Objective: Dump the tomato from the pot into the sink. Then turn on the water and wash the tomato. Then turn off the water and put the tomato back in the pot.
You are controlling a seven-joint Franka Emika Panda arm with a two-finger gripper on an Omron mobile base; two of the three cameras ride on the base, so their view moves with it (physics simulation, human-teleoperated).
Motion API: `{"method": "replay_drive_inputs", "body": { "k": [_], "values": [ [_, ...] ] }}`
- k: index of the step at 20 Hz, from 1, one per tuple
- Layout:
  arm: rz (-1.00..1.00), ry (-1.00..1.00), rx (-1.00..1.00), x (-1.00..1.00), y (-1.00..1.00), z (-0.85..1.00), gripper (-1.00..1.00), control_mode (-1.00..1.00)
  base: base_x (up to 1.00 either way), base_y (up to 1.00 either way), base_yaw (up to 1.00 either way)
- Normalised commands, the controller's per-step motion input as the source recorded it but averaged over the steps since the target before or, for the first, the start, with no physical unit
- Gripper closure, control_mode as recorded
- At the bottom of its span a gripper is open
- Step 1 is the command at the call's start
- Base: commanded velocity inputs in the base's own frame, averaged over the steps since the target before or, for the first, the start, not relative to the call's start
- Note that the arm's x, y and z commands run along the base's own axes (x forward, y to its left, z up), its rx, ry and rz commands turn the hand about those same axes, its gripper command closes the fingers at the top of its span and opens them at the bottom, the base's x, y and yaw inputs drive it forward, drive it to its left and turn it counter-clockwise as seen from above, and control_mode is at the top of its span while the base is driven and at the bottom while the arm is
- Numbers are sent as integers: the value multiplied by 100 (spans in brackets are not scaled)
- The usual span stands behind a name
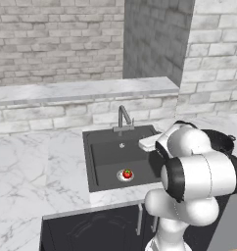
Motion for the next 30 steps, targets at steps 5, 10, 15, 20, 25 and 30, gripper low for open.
{"method": "replay_drive_inputs", "body": {
  "k": [5, 10, 15, 20, 25, 30],
  "values": [
    [0, 0, 0, 19, 0, 0, -100, -100, 0, 0, 0],
    [0, 0, 0, 27, 0, 0, -100, -100, 0, 0, 0],
    [0, 0, 0, 26, 0, 0, -100, -100, 0, 0, 0],
    [0, 0, 0, 26, 0, 0, -100, -100, 0, 0, 0],
    [0, 0, 0, 24, 0, 0, -100, -100, 0, 0, 0],
    [0, -2, 0, 14, 1, 0, -100, -100, 0, 0, 0]
  ]
}}
